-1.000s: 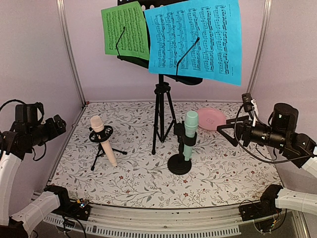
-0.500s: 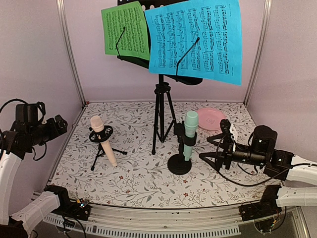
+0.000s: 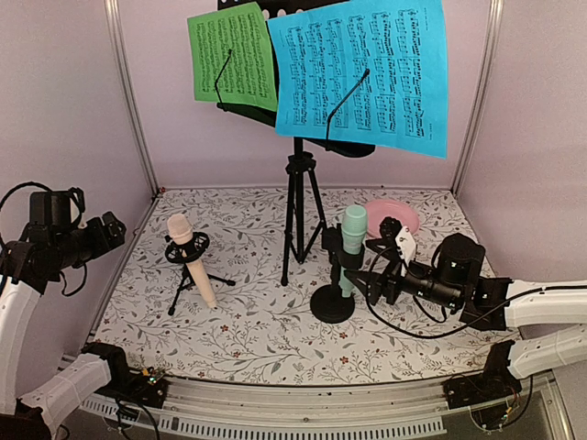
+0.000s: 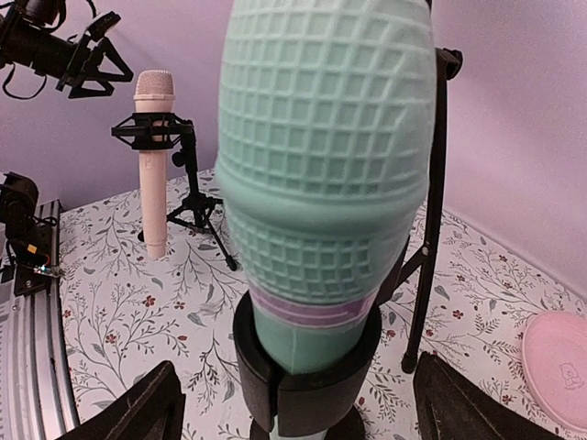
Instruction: Pack up the instrument practice props
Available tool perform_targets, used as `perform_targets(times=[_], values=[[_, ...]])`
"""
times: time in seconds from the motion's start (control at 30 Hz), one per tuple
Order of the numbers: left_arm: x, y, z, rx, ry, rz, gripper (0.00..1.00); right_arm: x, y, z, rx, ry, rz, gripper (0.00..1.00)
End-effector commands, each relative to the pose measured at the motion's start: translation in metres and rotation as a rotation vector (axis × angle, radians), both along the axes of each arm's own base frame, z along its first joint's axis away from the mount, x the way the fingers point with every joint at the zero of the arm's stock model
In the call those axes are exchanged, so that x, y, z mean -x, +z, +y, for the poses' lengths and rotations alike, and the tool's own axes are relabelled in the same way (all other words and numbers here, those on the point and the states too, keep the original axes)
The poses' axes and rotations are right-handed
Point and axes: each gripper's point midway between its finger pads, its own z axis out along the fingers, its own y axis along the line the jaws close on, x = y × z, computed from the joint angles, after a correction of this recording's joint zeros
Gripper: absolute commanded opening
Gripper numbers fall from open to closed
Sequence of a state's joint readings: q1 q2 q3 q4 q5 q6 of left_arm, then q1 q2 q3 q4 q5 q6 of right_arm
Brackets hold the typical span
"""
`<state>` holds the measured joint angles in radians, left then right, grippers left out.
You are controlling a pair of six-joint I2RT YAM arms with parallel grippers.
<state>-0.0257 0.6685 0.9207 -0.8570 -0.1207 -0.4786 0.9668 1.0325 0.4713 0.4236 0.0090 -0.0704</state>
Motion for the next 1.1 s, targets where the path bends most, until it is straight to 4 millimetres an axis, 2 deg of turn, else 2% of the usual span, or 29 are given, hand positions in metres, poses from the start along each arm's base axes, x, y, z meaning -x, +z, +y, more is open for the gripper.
perform_targets(times=[0.0,0.27,0.4,0.63,0.8,0.83,0.87,0.97,1.07], values=[[-0.001,0.003,-0.002,-0.009,-0.015,-0.017,0.94,-0.012,0.035,0.005,-0.084,-0.059,-0.086,0.86],[0.0,0.01,-0.008,-0.005,-0.048,-0.018,0.93,-0.012,0.037,0.011,-0.107,-0.047,-0.075,0.68],[0.006,0.026,-0.024,0.055,-0.122,-0.018,0.85,-0.011,0.034,0.012,-0.109,-0.039,-0.067,0.62],[0.021,0.076,-0.048,0.124,-0.248,-0.097,0.87,-0.012,0.027,0.017,-0.131,-0.034,-0.027,0.65],[0.016,0.104,-0.069,0.159,-0.373,-0.132,0.89,-0.017,0.02,0.023,-0.145,-0.047,0.021,0.69],[0.015,0.112,-0.073,0.165,-0.395,-0.148,0.91,-0.018,0.019,0.022,-0.149,-0.053,0.024,0.69],[0.014,0.119,-0.076,0.17,-0.413,-0.161,0.97,-0.019,0.019,0.023,-0.153,-0.056,0.026,0.69],[0.011,0.134,-0.082,0.181,-0.451,-0.189,0.99,-0.024,0.018,0.022,-0.152,-0.084,0.024,0.7],[0.008,0.141,-0.088,0.192,-0.483,-0.204,0.99,-0.028,0.021,0.019,-0.161,-0.109,0.008,0.65]])
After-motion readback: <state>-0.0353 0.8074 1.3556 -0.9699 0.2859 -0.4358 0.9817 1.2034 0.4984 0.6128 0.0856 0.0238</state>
